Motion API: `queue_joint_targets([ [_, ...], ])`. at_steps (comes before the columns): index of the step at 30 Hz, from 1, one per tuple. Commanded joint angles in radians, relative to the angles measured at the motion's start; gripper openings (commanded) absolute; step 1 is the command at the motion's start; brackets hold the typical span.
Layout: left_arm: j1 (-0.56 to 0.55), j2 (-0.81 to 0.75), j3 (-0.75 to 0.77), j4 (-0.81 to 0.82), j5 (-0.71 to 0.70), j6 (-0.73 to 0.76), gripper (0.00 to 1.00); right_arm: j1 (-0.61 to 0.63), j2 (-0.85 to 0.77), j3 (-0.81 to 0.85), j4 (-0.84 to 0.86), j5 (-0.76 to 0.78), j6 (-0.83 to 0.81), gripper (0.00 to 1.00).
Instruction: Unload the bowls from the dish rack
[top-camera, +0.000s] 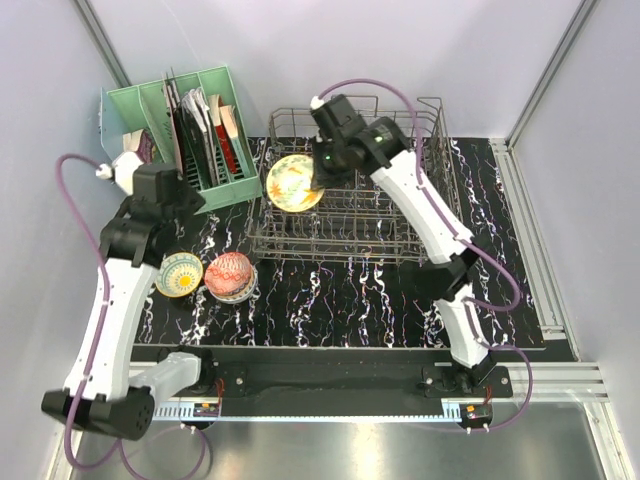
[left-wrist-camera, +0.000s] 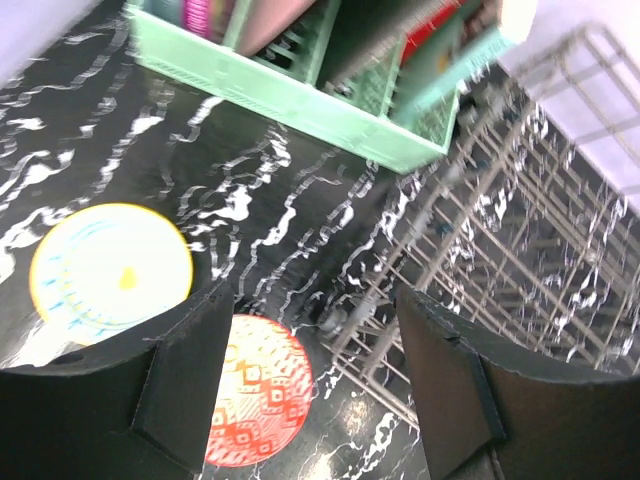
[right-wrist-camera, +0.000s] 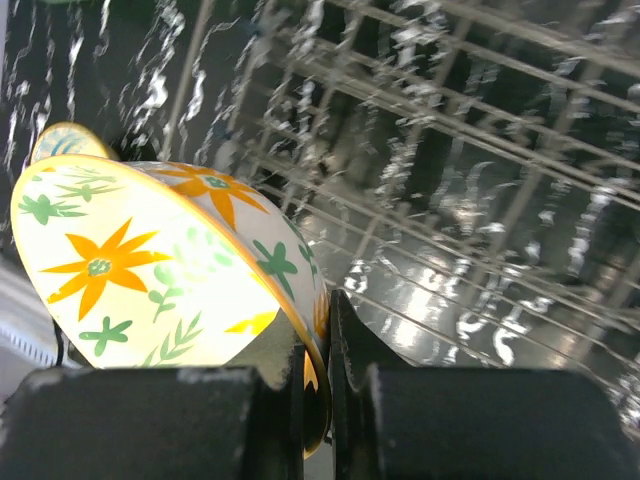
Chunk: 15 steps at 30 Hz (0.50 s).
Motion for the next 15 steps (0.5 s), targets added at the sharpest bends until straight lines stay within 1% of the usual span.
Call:
queue_joint_targets([
  [1, 0.021, -0.095, -0.026, -0.082, -0.108, -0.065, 0.7, 0.046, 0.049, 0.08, 0.076, -0.139, -0.025, 0.0],
  [3, 0.036, -0.104, -0.026, -0.111, -0.109, -0.066, 0.7, 0.06, 0.092, 0.115, 0.079, -0.177, -0.026, 0.0],
  [6, 0.042, -0.096, -0.021, -0.14, -0.102, -0.059, 0.7, 0.077, 0.118, 0.142, 0.087, -0.168, -0.029, 0.0],
  [8, 0.045, -0.092, -0.029, -0.134, -0.065, -0.037, 0.7, 0.075, 0.123, 0.148, 0.097, -0.185, -0.031, 0.0],
  [9, 0.044, -0.09, -0.05, -0.072, -0.03, -0.005, 0.7, 0.075, 0.123, 0.151, 0.102, -0.192, -0.031, 0.0],
  [10, 0.045, -0.089, -0.056, -0.033, 0.051, 0.028, 0.7, 0.075, 0.124, 0.151, 0.102, -0.202, -0.026, 0.0],
  [11, 0.044, -0.08, -0.061, -0.004, 0.09, 0.061, 0.7, 0.077, 0.121, 0.145, 0.102, -0.205, -0.029, 0.0],
  [12, 0.044, -0.075, -0.059, 0.045, 0.124, 0.072, 0.7, 0.08, 0.118, 0.136, 0.1, -0.203, -0.031, 0.0],
  [13, 0.045, -0.069, -0.062, 0.076, 0.215, 0.084, 0.7, 0.08, 0.115, 0.119, 0.096, -0.197, -0.031, 0.0],
  [15, 0.045, -0.043, -0.055, 0.119, 0.289, 0.115, 0.7, 0.082, 0.117, 0.116, 0.088, -0.171, -0.035, 0.0],
])
